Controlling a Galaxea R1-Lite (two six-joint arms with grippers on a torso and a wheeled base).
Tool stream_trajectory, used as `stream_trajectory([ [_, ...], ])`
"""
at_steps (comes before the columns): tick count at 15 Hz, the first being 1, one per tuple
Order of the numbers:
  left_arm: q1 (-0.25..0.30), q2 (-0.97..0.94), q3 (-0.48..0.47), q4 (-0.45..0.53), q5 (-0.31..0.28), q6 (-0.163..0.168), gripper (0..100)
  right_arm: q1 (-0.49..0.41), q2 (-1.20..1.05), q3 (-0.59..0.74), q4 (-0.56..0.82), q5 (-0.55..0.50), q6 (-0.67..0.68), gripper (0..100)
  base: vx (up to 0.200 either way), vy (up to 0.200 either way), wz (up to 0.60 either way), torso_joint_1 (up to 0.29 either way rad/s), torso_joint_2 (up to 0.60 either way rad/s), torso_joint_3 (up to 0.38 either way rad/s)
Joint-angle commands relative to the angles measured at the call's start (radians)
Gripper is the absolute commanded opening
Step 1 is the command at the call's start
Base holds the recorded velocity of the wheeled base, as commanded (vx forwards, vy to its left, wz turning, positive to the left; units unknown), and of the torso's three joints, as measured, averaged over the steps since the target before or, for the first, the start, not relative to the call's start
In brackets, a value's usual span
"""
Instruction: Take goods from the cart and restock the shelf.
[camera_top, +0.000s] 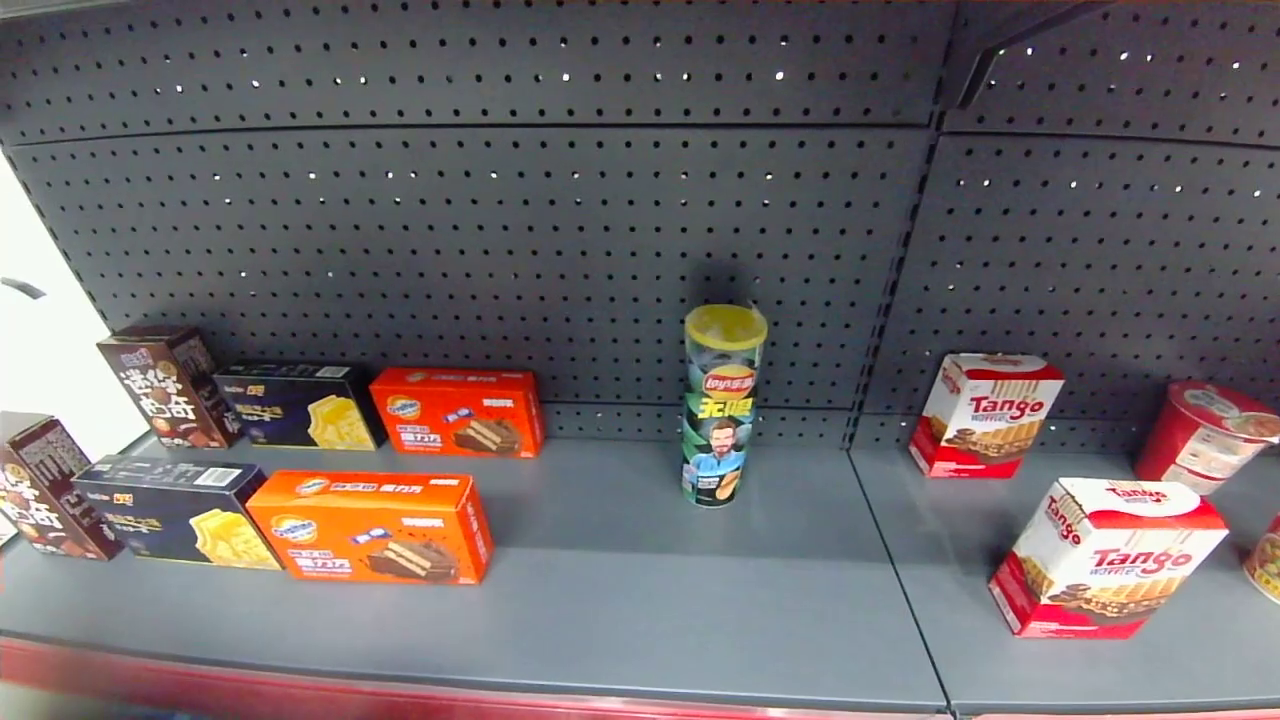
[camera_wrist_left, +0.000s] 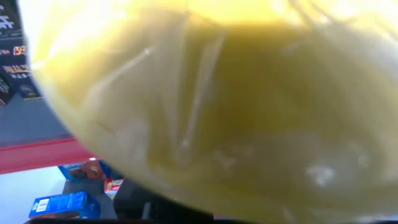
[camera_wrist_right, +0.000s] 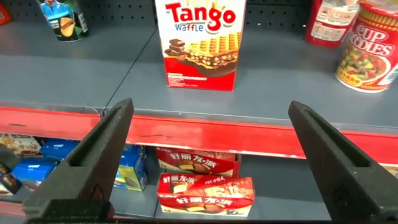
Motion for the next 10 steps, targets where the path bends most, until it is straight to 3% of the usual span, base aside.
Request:
stream_trajectory([
  [1,0.0,-0.002,-0.002,0.0,0.0,-0.001,0,0.001,0.001,0.0,0.0,0.0,0.0,100,0.0,0.0,0.0,0.0,0.0,0.0],
  [7,0.008,-0.027,-0.035,0.002,0.003,-0.002,0,0.001,0.001,0.0,0.0,0.0,0.0,100,0.0,0.0,0.0,0.0,0.0,0.0],
  [10,0.045,-0.028,-0.106,0.028,0.058,0.001,0,0.008,0.012,0.0,0.006,0.003,-0.003,100,0.0,0.0,0.0,0.0,0.0,0.0],
])
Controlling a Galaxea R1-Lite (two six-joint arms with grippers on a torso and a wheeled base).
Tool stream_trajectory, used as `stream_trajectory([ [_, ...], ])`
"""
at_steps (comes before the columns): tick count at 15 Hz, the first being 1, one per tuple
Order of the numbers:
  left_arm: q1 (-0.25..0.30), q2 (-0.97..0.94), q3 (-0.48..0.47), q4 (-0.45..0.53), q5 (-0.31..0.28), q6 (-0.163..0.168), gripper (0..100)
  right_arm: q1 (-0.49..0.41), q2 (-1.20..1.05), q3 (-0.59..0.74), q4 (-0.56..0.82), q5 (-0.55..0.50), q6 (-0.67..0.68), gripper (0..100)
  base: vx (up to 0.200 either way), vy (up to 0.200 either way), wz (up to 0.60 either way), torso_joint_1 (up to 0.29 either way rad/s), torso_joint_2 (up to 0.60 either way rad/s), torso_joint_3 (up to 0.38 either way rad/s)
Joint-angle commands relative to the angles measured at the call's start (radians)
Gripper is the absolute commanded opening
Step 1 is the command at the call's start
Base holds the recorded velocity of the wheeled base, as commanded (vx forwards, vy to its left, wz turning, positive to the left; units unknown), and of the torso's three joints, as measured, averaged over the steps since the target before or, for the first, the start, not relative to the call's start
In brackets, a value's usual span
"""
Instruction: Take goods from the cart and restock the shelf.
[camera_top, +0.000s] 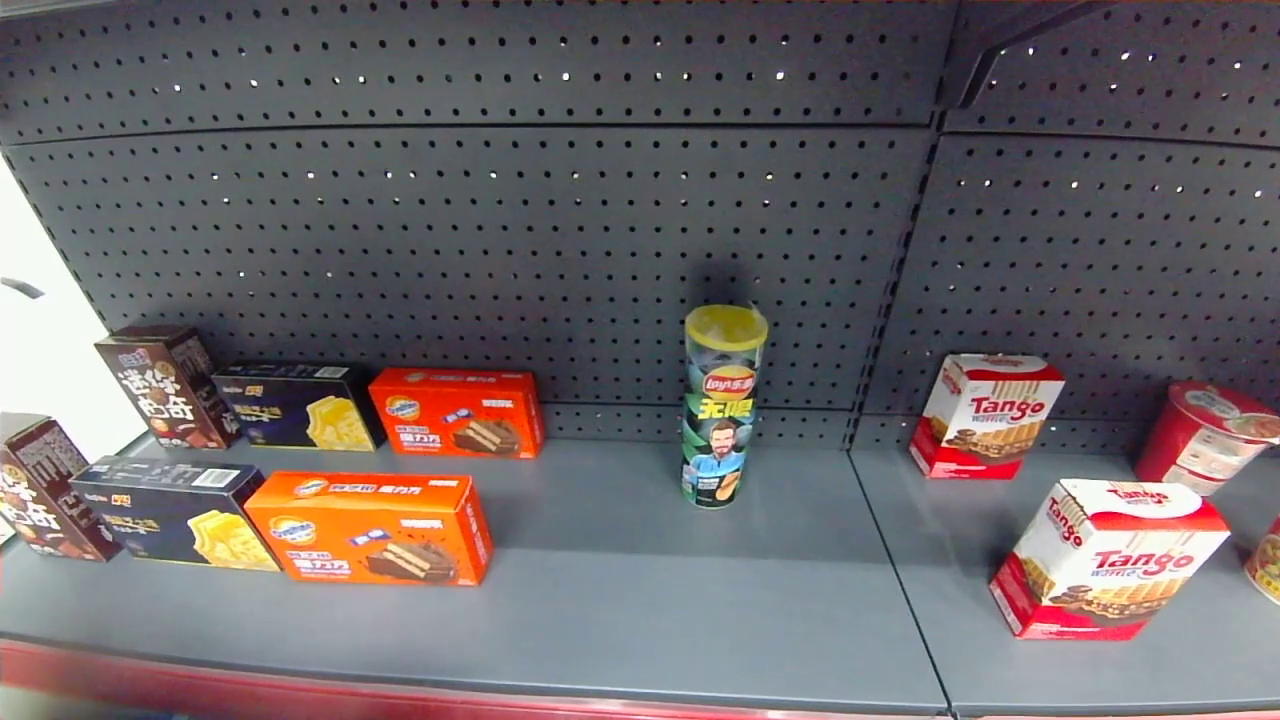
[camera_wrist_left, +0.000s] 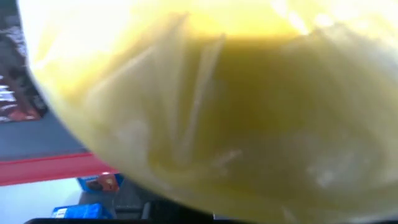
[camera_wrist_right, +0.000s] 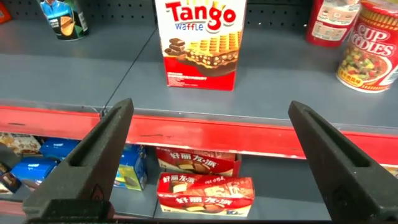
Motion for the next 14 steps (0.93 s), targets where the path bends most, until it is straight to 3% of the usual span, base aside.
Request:
stream_trajectory([
  [1,0.031,-0.005,-0.062,0.056,0.015,0.001,0,0.006,0.024,0.0,-0.001,-0.004,0.039,100,0.0,0.0,0.0,0.0,0.0,0.0],
  [2,0.052,-0.026,-0.094,0.103,0.024,0.001,0,0.006,0.023,0.0,-0.007,-0.001,0.016,100,0.0,0.0,0.0,0.0,0.0,0.0],
  [3,0.072,-0.051,-0.123,0.156,0.024,0.001,0,0.004,0.023,-0.009,-0.047,0.073,-0.069,100,0.0,0.0,0.0,0.0,0.0,0.0],
  [4,0.08,-0.071,-0.139,0.191,0.024,0.001,0,0.018,0.057,-0.095,-0.102,0.199,-0.08,100,0.0,0.0,0.0,0.0,0.0,0.0],
  [6,0.081,-0.112,-0.165,0.277,0.039,0.004,0,0.052,0.241,-0.267,-0.068,0.245,-0.079,100,0.0,0.0,0.0,0.0,0.0,0.0],
  [11,0.081,-0.112,-0.132,0.281,0.045,0.029,0,0.131,0.488,-0.469,-0.016,0.272,-0.115,100,0.0,0.0,0.0,0.0,0.0,0.0],
  [14,0.081,-0.112,-0.088,0.275,0.042,0.032,0,0.242,0.644,-0.568,-0.012,0.292,-0.119,100,0.0,0.0,0.0,0.0,0.0,0.0],
])
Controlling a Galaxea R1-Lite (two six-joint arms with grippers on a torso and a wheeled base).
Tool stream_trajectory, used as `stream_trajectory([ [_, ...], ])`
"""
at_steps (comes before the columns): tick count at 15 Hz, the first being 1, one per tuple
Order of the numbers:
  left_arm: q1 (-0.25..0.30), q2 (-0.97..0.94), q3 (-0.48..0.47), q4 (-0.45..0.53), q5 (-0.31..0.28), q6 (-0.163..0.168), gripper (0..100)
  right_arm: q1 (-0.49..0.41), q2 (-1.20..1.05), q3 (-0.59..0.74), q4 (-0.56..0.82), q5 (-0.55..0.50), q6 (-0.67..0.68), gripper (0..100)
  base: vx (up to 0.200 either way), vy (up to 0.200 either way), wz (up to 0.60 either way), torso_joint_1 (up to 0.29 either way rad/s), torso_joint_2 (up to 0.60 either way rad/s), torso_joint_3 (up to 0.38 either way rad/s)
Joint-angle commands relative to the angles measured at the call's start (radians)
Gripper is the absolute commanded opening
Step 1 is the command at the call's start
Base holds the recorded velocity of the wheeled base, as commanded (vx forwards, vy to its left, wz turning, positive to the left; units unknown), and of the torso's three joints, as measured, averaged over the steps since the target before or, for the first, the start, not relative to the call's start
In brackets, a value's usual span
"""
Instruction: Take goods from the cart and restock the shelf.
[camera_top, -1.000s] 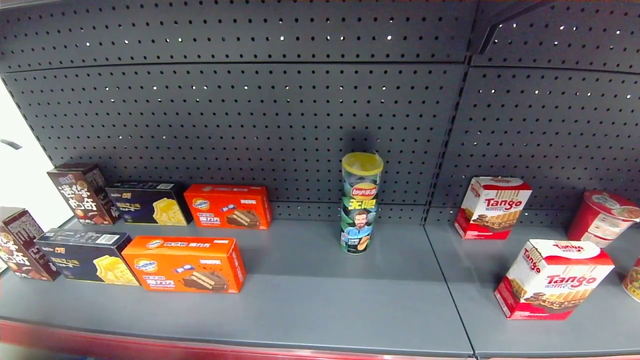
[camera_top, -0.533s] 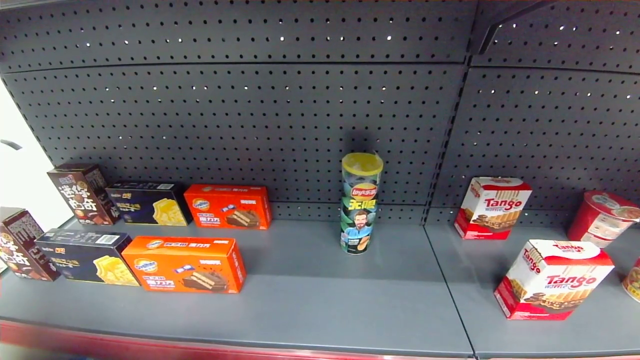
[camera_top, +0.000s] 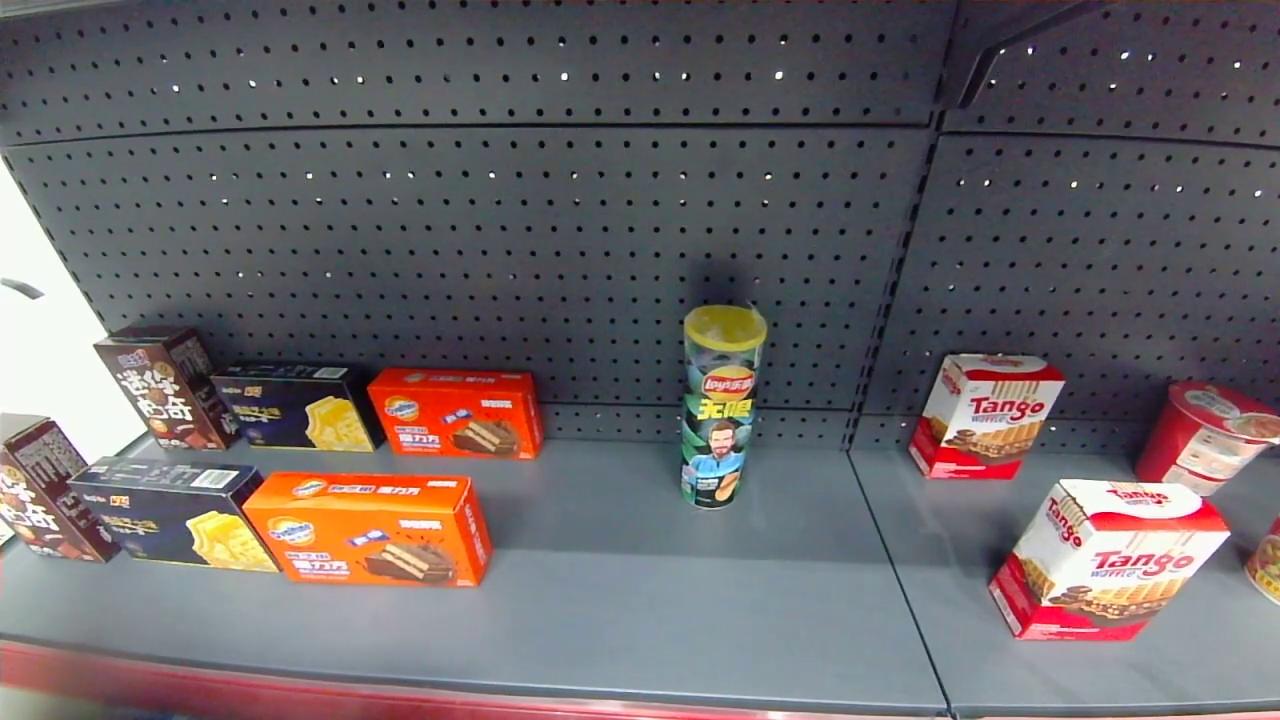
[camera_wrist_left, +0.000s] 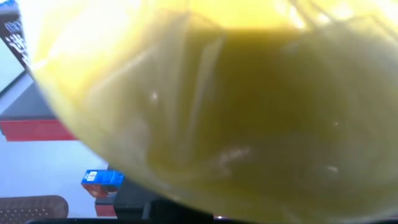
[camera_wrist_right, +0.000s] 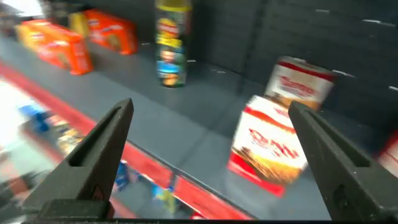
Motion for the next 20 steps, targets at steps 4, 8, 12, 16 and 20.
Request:
stream_trajectory([
  [4,0.0,0.001,0.062,-0.005,-0.002,-0.004,0,0.199,0.383,-0.229,0.005,0.001,-0.016,100,0.0,0.0,0.0,0.0,0.0,0.0],
  [8,0.0,0.001,0.122,-0.03,-0.007,-0.007,0,0.311,0.593,-0.335,-0.018,-0.001,-0.022,100,0.0,0.0,0.0,0.0,0.0,0.0],
  [12,0.0,0.001,0.228,-0.139,-0.033,0.002,0,0.316,0.742,-0.429,-0.035,-0.002,-0.031,100,0.0,0.0,0.0,0.0,0.0,0.0],
  [16,-0.001,0.001,0.257,-0.188,-0.042,-0.005,0,0.333,0.85,-0.479,-0.038,-0.041,-0.036,100,0.0,0.0,0.0,0.0,0.0,0.0],
  [20,-0.001,0.001,0.208,-0.168,-0.09,-0.008,0,0.349,0.942,-0.498,-0.072,-0.044,-0.042,100,0.0,0.0,0.0,0.0,0.0,0.0],
])
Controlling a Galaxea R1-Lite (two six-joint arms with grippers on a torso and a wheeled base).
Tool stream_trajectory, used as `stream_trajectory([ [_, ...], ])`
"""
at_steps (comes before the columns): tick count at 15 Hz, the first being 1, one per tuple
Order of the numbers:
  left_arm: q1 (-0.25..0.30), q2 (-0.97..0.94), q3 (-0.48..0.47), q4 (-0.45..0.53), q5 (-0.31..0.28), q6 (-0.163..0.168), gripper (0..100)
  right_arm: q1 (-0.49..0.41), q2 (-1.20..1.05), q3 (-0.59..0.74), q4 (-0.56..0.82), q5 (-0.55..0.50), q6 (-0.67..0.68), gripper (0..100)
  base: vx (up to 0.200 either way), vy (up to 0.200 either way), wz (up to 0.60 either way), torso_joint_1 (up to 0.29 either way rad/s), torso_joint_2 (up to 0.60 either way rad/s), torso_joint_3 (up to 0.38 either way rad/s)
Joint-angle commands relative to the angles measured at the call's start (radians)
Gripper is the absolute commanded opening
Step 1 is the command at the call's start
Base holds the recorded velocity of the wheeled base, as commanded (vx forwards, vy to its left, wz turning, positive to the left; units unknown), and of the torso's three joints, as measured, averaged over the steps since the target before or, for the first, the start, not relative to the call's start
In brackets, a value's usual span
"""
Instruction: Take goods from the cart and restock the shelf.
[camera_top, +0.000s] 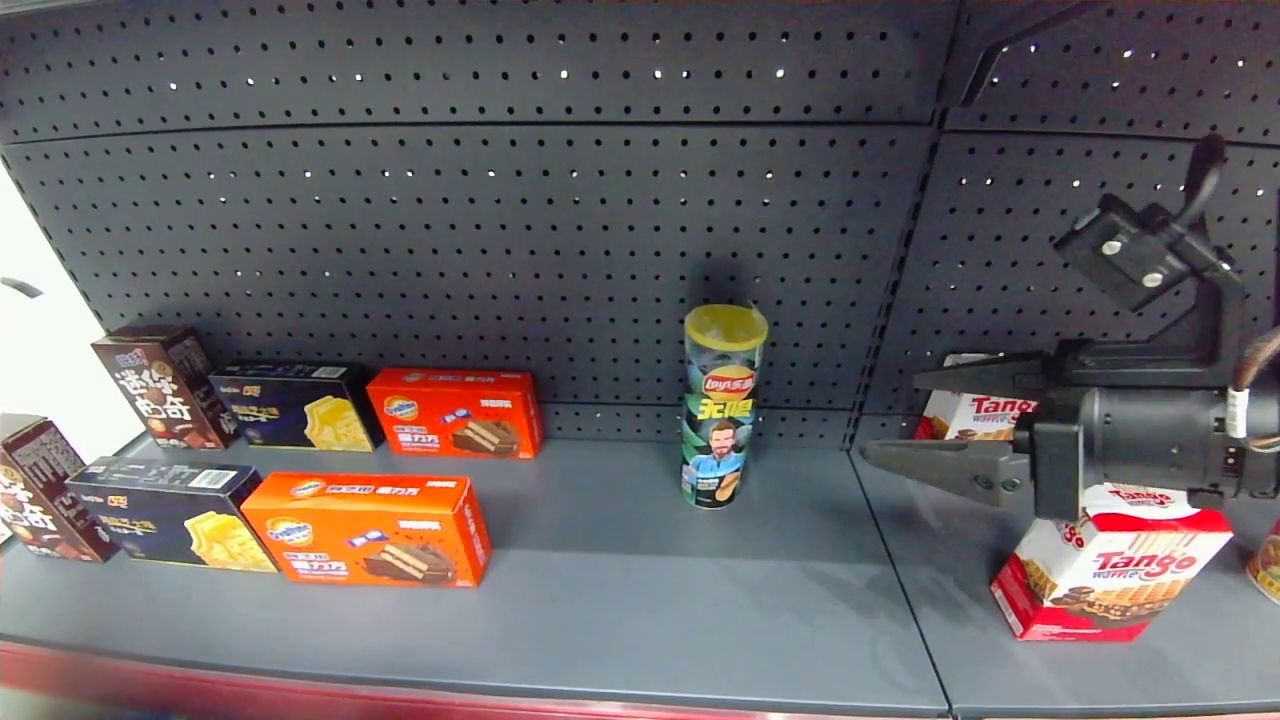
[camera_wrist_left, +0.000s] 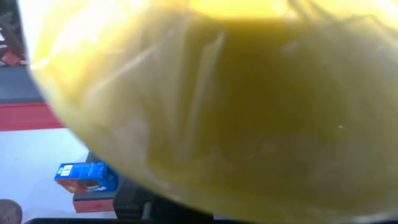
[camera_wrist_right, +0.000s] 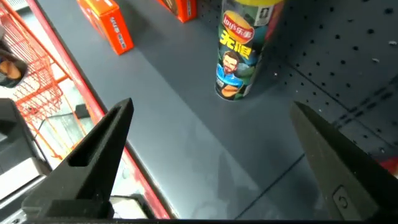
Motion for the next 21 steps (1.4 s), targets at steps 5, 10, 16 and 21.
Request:
stream_trajectory([
  [5,-0.008,0.002,-0.116,0.153,-0.017,-0.002,0,0.004,0.16,-0.046,-0.054,-0.033,-0.003,100,0.0,0.0,0.0,0.0,0.0,0.0],
  [10,-0.01,0.004,-0.177,0.246,-0.017,-0.003,0,0.004,0.33,-0.161,-0.128,-0.024,0.0,100,0.0,0.0,0.0,0.0,0.0,0.0],
  [16,-0.01,0.004,-0.168,0.245,-0.045,-0.005,0,-0.005,0.413,-0.193,-0.179,-0.007,0.0,100,0.0,0.0,0.0,0.0,0.0,0.0],
  [21,-0.01,0.004,-0.166,0.245,-0.045,-0.005,0,-0.022,0.476,-0.224,-0.203,0.002,-0.001,100,0.0,0.0,0.0,0.0,0.0,0.0],
])
